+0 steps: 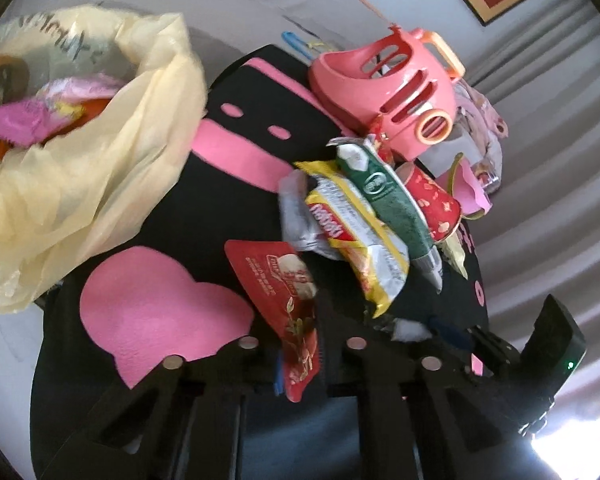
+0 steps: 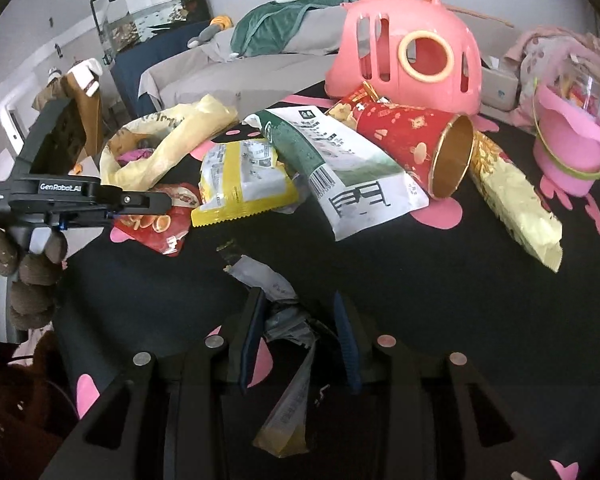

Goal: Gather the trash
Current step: 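Carry the red packet and grey strip in both grippers over the yellow trash bag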

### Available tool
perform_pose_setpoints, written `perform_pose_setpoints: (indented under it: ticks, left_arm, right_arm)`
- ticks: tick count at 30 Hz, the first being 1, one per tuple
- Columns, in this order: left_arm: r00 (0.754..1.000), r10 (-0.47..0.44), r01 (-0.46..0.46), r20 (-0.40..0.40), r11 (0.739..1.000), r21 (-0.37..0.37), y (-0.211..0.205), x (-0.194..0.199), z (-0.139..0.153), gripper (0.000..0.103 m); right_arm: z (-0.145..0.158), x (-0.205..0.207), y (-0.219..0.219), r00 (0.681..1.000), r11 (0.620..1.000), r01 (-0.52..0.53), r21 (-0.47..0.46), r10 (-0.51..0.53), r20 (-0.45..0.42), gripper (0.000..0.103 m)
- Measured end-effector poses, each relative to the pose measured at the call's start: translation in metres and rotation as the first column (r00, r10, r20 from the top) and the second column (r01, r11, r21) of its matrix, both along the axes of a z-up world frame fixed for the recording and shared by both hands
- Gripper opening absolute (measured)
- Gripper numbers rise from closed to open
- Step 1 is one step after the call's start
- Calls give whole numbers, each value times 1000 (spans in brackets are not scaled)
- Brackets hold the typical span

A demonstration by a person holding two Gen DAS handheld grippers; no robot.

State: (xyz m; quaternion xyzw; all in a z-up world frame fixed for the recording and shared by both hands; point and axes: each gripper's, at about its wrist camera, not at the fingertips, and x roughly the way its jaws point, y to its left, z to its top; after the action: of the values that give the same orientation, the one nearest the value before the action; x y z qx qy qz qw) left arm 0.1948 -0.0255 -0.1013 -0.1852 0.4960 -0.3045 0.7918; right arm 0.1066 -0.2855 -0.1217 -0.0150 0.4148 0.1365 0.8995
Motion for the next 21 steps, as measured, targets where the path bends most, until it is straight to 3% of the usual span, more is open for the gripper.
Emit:
perform_pose_setpoints:
  ticks: [4, 11, 14, 15, 21]
  left_arm:
    - [998, -8, 7, 59, 1000, 19, -1, -7, 14, 4]
    - [995, 16, -20, 101, 999, 34, 12, -15, 27, 3]
    - [993, 36, -42, 115, 998, 49, 20, -17, 29, 3]
    - [992, 42, -48, 116, 998, 49, 23, -18, 29, 3]
    - [987, 90, -95, 131, 995, 26, 46, -20, 36, 3]
  right_arm:
    - [-1, -2, 12, 998, 996, -63, -61, 63, 10, 46]
    - [-5, 4, 21, 996, 987, -89, -133, 90, 5, 48]
    - [-6, 7, 17, 997, 990, -75, -119, 74, -9, 44]
    - [-5, 8, 16, 997, 991, -76, -113, 75, -13, 32]
    - [20, 6, 26, 994, 992, -107, -69, 108, 22, 32]
